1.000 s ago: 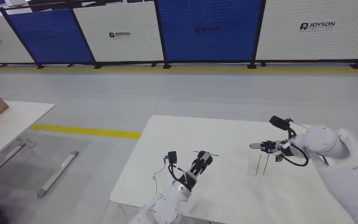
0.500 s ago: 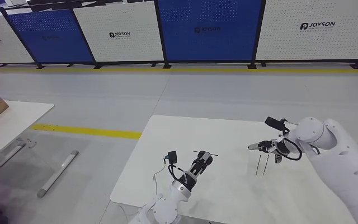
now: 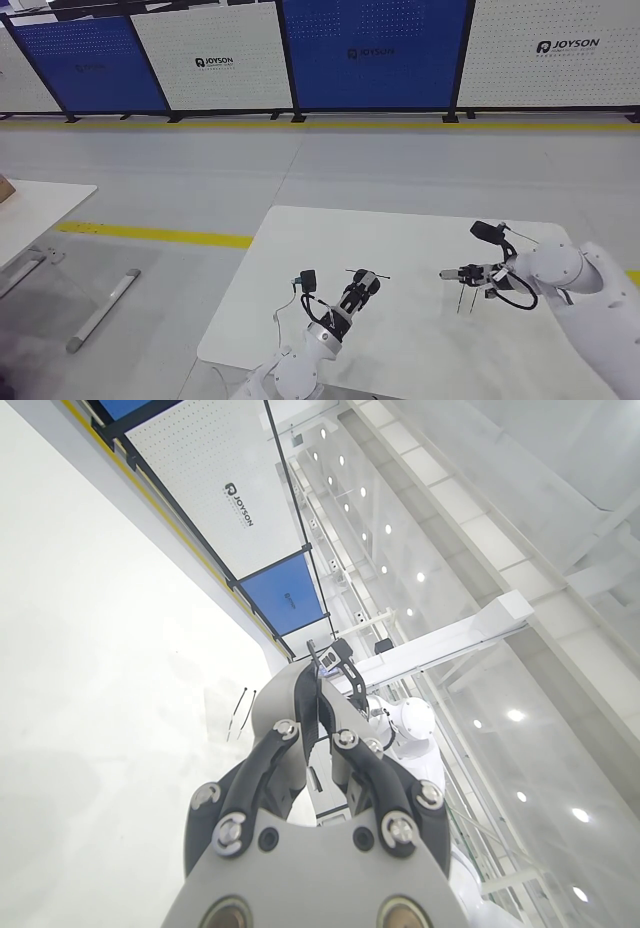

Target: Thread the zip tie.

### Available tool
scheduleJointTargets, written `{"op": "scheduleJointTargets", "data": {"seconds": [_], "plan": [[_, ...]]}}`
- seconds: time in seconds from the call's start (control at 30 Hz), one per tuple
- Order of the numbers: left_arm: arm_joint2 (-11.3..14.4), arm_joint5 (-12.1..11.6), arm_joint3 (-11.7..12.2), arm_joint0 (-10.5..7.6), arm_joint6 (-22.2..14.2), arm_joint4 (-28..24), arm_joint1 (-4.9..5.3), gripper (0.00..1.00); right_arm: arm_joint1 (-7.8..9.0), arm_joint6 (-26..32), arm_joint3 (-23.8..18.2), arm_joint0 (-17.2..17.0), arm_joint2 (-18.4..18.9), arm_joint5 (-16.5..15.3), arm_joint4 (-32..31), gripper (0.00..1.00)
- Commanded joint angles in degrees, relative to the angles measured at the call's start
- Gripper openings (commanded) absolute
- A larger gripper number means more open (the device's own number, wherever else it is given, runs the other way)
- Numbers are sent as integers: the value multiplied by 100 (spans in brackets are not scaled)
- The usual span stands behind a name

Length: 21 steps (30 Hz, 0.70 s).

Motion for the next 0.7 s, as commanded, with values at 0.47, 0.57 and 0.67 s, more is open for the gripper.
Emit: {"op": "scheduleJointTargets", "data": {"seconds": [0.47,0.57,0.67], "plan": [[0,0,0,0,0,0,0,0,-20,-95,-198,2,-38,219,-138,100],[0,0,0,0,0,0,0,0,-67,-65,-162,125,-111,531,-170,100],[0,0,0,0,0,0,0,0,-128,58,33,278,-224,609,-128,89]]}}
